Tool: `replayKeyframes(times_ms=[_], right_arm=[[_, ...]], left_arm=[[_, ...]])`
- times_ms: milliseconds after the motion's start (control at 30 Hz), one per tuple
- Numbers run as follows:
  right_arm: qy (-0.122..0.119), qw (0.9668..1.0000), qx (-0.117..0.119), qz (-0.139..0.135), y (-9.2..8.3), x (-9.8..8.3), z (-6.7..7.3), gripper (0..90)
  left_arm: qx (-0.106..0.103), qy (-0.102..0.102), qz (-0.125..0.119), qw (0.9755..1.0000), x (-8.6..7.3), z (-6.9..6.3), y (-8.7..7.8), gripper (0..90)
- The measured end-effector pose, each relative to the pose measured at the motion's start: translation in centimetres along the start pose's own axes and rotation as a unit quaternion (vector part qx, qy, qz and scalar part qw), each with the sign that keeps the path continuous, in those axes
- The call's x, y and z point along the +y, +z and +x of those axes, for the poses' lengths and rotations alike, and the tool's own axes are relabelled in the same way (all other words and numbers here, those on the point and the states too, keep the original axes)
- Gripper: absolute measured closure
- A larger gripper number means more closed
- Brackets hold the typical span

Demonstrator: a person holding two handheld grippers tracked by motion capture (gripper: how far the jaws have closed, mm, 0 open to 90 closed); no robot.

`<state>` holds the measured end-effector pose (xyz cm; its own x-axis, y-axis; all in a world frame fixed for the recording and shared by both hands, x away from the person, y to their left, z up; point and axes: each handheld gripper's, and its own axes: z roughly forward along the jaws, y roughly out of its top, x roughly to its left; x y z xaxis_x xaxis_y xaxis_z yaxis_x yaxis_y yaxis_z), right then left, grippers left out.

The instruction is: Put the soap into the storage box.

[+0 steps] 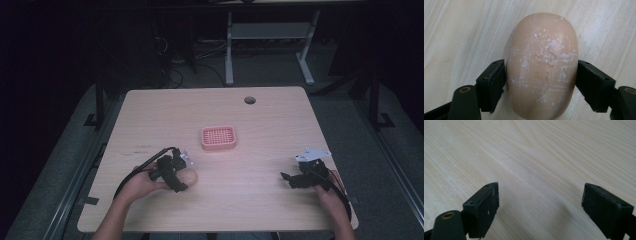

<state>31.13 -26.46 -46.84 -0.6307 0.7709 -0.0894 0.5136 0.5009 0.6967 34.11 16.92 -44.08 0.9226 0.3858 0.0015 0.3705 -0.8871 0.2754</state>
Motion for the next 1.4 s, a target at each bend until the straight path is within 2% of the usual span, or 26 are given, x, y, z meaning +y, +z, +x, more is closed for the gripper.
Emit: replayKeyframes(times_ms=[300, 433, 667, 767, 1033, 1100, 1400], right_arm=[[0.000, 1.0000, 0.001, 0.000, 0.0, 0.0, 0.0, 13.9], [0.000, 1.0000, 0.000, 0.000, 0.0, 0.0, 0.0, 13.9], [-0.001, 1.0000, 0.000, -0.001, 0.0, 0.0, 0.0, 13.9], [0.000, 1.0000, 0.000, -0.001, 0.0, 0.0, 0.0, 13.9], [0.001, 1.0000, -0.004, -0.005, -0.2, 0.0, -0.1, 13.9], [0.002, 0.9999, -0.005, -0.009, -0.2, 0.1, 0.0, 13.9], [0.002, 0.9999, -0.005, -0.012, -0.3, 0.1, 0.0, 13.9]], left_arm=[[-0.006, -0.002, -0.005, 1.0000, 0.4, 0.0, 0.2, 29.9], [-0.004, 0.004, 0.003, 1.0000, 0.6, 0.0, 0.2, 31.3], [-0.001, 0.010, 0.002, 0.9999, 0.7, -0.1, 0.1, 31.9], [-0.003, 0.005, -0.012, 0.9999, 0.7, -0.1, -0.1, 31.9], [-0.001, 0.000, -0.013, 0.9999, 0.8, 0.4, -0.4, 31.9], [-0.002, 0.007, -0.010, 0.9999, 1.1, 0.4, -0.6, 32.0], [-0.005, 0.012, -0.013, 0.9998, 1.8, 0.6, -1.1, 32.0]])
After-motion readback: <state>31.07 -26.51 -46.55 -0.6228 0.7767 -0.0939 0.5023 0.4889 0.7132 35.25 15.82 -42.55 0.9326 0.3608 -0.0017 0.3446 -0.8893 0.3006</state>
